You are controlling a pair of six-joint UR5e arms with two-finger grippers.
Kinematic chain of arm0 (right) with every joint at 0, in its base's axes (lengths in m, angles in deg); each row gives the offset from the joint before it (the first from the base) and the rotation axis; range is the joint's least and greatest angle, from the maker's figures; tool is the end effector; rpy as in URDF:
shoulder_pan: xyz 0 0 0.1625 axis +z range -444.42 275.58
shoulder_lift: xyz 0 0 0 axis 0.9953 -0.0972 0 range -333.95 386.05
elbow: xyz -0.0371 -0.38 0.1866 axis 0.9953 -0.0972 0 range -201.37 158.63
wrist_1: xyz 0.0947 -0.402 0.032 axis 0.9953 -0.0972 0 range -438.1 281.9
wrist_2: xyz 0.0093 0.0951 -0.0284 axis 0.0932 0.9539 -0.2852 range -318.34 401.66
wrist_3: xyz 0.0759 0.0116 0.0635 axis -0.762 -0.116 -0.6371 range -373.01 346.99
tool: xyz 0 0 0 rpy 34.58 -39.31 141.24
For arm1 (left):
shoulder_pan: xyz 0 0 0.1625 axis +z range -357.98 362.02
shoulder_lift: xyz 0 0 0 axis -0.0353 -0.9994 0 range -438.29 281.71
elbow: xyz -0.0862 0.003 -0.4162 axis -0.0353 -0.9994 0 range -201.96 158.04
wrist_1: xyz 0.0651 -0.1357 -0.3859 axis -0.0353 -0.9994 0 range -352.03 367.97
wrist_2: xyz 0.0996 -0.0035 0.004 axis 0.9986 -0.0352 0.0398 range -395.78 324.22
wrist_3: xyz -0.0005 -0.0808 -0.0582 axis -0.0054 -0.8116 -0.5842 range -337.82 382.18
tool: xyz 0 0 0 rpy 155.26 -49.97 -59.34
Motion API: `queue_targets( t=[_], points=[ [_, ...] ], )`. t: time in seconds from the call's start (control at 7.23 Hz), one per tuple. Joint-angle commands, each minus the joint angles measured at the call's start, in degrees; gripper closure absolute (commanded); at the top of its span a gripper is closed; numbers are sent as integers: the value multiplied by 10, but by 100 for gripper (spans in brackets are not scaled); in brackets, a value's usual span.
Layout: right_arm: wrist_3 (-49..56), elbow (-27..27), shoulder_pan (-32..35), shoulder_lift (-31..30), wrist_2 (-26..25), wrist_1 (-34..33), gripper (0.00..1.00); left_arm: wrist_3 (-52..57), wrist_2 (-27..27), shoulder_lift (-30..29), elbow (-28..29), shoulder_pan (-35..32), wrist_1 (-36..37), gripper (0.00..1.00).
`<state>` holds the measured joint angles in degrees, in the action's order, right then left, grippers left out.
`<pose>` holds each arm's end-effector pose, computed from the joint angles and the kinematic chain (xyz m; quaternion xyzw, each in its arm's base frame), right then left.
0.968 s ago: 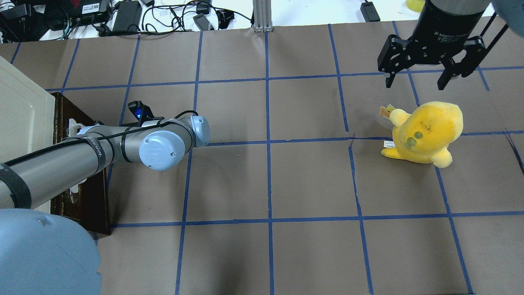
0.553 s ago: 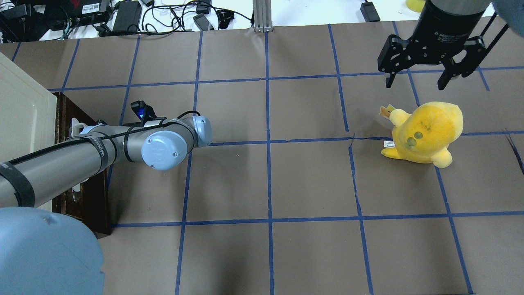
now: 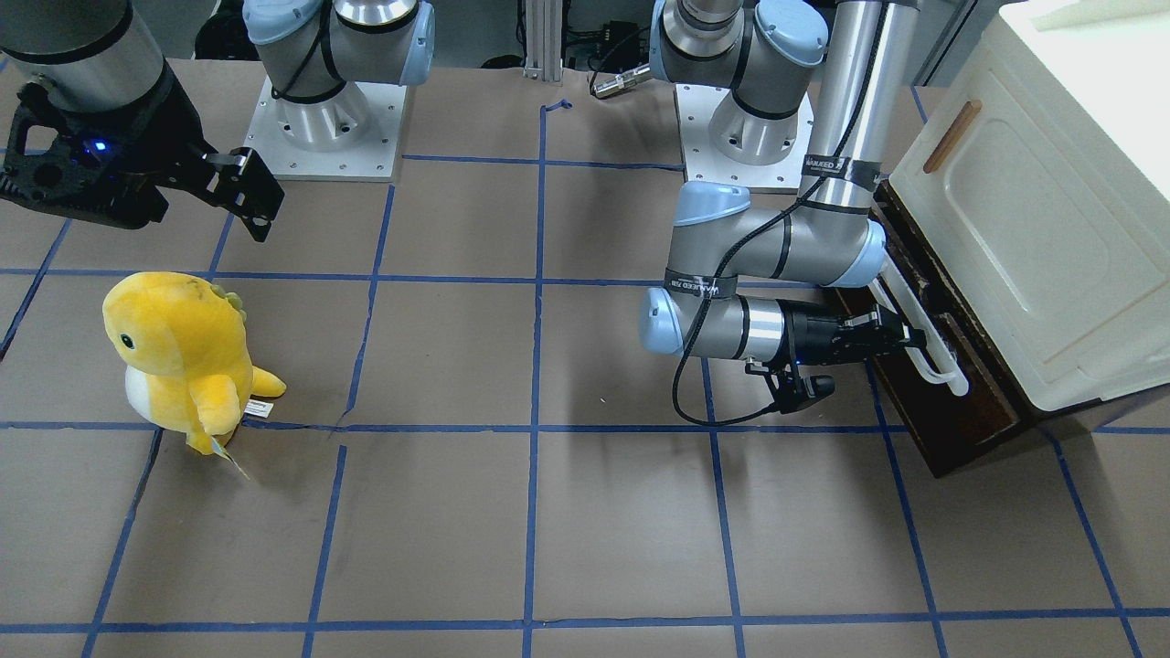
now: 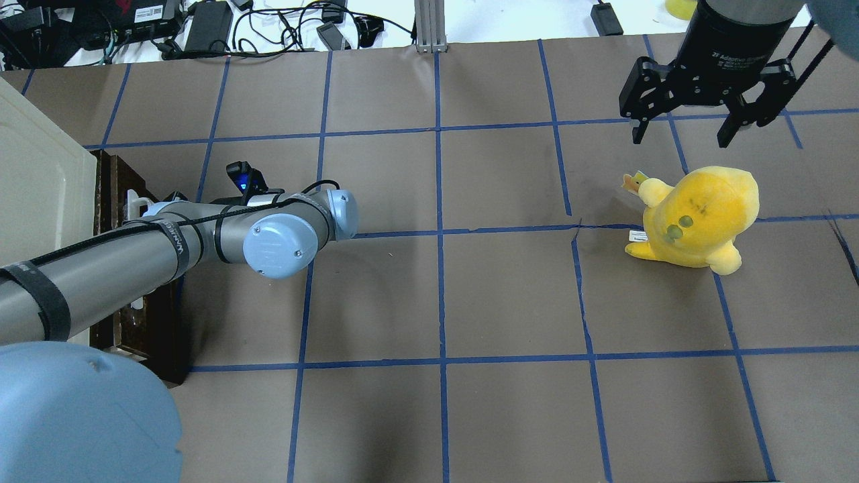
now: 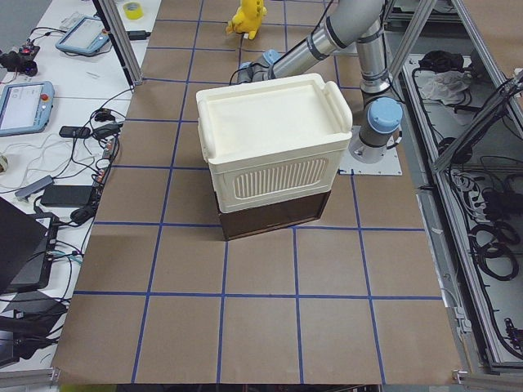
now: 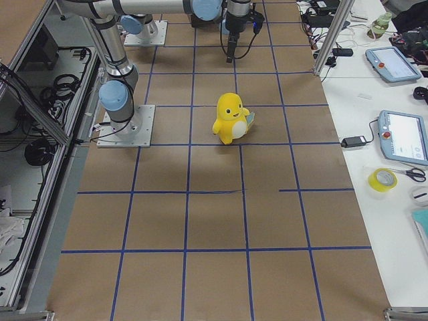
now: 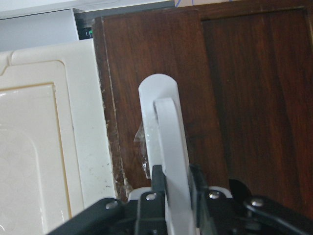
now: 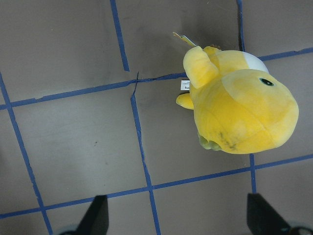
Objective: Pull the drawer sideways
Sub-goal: 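Pull the handle with the left gripper, sliding the drawer out toward the table center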
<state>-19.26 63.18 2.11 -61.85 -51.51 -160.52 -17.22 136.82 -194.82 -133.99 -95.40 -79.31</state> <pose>0.0974 -0.5060 0.5035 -0.0835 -0.9954 -0.0363 0.0285 -0.1002 -0.5010 0.1684 0.0565 0.7360 0.0270 0.6741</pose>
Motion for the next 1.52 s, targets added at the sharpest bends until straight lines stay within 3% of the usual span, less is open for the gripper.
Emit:
queue_targets(
  t=[0.0, 0.41, 1.38],
  points=[
    [0, 0, 0, 0, 0, 0, 0, 9, -8, -3, 8, -20, 4, 96],
    [0, 0, -1, 0, 0, 0, 0, 54, -92, -6, 66, -53, 2, 96],
    [0, 0, 0, 0, 0, 0, 0, 58, -114, -7, 82, -81, 1, 95]
  ],
)
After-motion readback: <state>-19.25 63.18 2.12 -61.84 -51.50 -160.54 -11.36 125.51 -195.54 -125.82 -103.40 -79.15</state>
